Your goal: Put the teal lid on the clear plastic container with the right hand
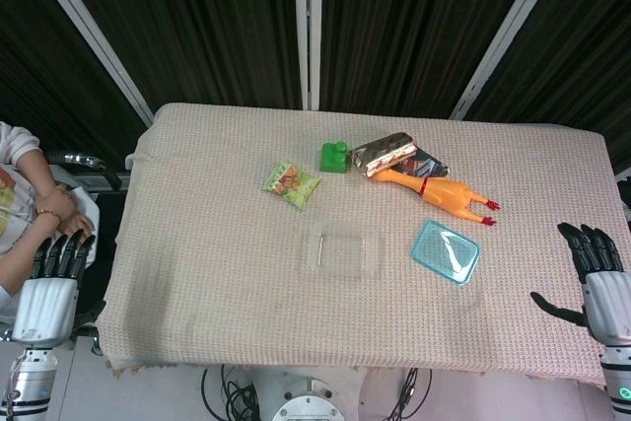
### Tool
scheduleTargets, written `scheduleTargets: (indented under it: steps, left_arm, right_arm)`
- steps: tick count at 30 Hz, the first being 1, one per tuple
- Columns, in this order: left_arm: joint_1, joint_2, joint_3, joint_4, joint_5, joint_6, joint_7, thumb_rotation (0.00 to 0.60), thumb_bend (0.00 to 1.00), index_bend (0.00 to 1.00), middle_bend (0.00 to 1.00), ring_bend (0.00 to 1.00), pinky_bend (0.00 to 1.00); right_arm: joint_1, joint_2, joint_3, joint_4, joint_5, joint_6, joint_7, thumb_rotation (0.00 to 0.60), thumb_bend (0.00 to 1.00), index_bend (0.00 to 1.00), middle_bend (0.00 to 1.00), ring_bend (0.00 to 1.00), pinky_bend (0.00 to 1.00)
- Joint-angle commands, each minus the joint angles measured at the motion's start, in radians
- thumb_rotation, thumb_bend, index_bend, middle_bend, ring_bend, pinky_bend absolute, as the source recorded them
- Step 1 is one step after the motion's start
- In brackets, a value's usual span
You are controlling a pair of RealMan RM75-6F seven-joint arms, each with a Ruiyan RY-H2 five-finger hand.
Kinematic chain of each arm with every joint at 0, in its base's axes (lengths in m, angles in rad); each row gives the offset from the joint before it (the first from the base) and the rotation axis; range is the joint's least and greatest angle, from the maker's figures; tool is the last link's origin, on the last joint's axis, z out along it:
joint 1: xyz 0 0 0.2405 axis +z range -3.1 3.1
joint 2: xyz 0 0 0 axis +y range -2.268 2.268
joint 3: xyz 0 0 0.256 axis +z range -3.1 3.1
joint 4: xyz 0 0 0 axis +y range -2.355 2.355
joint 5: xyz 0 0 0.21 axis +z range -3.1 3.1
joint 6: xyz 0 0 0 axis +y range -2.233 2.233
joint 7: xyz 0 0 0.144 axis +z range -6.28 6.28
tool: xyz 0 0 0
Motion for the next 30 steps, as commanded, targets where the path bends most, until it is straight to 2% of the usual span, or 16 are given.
scheduleTargets:
  steps: [1,7,10,13,18,20,24,30]
  left_arm:
    - [-0.003,-0.004,-0.006,0.001,-0.010,-0.007,0.008,0.600,0.04,0.07,0.02,0.00,0.00]
    - [-0.009,-0.005,-0.012,-0.003,-0.025,-0.025,0.014,0.600,0.04,0.07,0.02,0.00,0.00]
    - [-0.012,-0.008,-0.013,0.001,-0.020,-0.027,0.009,0.600,0.04,0.07,0.02,0.00,0.00]
    - [-0.015,-0.015,-0.011,0.008,-0.013,-0.031,0.004,0.600,0.04,0.07,0.02,0.00,0.00]
    - [-0.014,-0.026,-0.006,0.021,-0.011,-0.035,-0.008,0.600,0.04,0.07,0.02,0.00,0.00]
    - [-0.012,-0.029,-0.007,0.025,-0.014,-0.034,-0.014,0.600,0.04,0.07,0.02,0.00,0.00]
    - [-0.015,-0.030,-0.010,0.033,-0.015,-0.038,-0.022,0.600,0.04,0.07,0.02,0.00,0.00]
    - [-0.019,-0.034,-0.012,0.044,-0.019,-0.047,-0.032,0.600,0.04,0.07,0.02,0.00,0.00]
  right_arm:
    - [0.033,0.015,-0.003,-0.027,0.003,-0.062,0.008,0.600,0.03,0.00,0.10,0.00,0.00]
    - [0.070,0.018,0.004,-0.045,0.028,-0.129,-0.014,0.600,0.03,0.00,0.11,0.00,0.00]
    - [0.119,0.018,0.008,-0.062,0.056,-0.227,-0.045,0.600,0.03,0.00,0.12,0.00,0.00]
    - [0.192,0.011,0.018,-0.067,0.095,-0.362,-0.058,0.600,0.10,0.00,0.15,0.00,0.00]
    - [0.314,-0.069,0.059,0.007,0.213,-0.559,-0.137,0.600,0.29,0.00,0.22,0.00,0.00]
    - [0.343,-0.109,0.069,0.040,0.258,-0.597,-0.183,0.600,0.32,0.00,0.22,0.00,0.00]
    - [0.393,-0.192,0.077,0.106,0.331,-0.659,-0.265,0.600,0.33,0.00,0.22,0.00,0.00]
    - [0.422,-0.272,0.087,0.178,0.385,-0.670,-0.305,0.600,0.33,0.00,0.22,0.00,0.00]
